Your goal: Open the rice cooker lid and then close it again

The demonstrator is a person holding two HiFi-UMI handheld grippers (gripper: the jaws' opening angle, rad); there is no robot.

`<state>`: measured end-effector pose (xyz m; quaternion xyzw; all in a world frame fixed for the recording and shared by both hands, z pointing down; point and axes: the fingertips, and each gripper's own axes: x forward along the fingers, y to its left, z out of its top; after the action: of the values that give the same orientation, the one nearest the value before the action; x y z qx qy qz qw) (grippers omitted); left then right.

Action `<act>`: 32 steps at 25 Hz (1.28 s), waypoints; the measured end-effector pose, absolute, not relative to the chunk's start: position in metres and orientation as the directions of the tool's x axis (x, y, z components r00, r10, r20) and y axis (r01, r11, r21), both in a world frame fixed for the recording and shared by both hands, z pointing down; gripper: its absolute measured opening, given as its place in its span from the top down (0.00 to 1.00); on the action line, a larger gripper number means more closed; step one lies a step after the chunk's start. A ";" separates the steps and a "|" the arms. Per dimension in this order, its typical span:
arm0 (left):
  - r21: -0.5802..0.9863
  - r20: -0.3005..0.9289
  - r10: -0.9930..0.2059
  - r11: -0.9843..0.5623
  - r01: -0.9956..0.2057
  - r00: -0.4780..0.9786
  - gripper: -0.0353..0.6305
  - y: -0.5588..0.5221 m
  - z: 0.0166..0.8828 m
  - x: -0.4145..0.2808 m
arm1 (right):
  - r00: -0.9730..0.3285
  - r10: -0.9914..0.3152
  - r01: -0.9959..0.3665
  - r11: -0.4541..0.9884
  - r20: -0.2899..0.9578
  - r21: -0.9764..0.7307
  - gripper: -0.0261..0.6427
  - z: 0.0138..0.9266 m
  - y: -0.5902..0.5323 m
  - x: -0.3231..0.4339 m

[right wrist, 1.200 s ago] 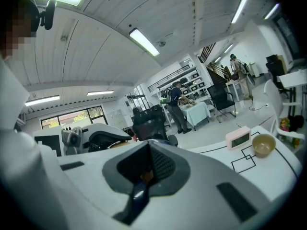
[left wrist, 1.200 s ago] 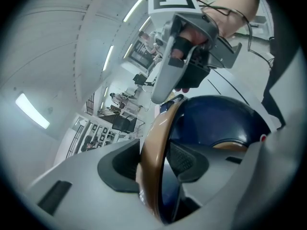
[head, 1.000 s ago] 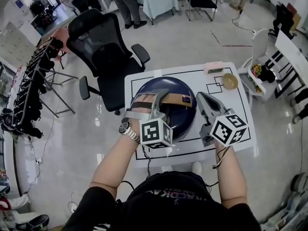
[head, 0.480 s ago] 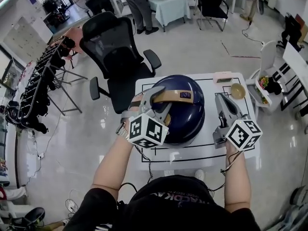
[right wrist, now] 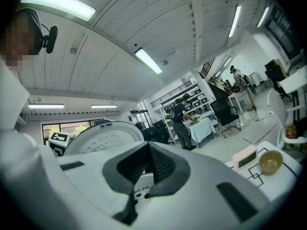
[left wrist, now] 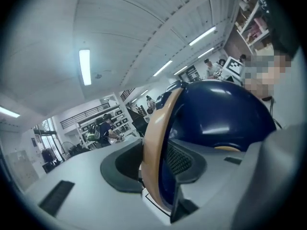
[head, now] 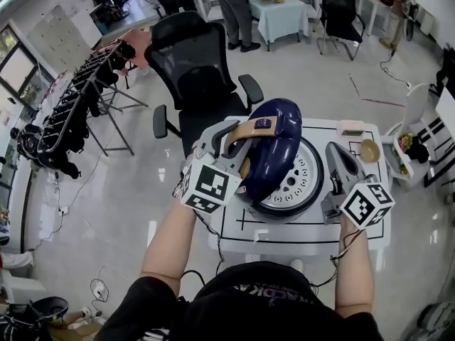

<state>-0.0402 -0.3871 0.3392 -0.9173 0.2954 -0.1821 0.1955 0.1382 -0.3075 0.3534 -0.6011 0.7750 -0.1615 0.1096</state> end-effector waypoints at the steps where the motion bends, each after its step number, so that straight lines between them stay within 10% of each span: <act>1: -0.457 0.210 -0.623 -0.744 -0.488 0.753 0.74 -0.391 0.338 -0.047 | -0.264 -0.964 -0.895 0.235 0.024 -0.379 0.96 0.352 -0.310 0.132; 32: -0.107 0.125 -0.695 -0.719 -0.687 0.708 0.78 -0.442 0.349 -0.151 | -0.336 -0.941 -0.887 0.304 0.034 -0.347 0.96 0.350 -0.332 0.053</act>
<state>-0.1507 -0.4418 0.3493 -0.9236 0.3743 -0.0783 0.0259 0.0530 -0.3324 0.3502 -0.5696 0.8025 -0.1540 0.0880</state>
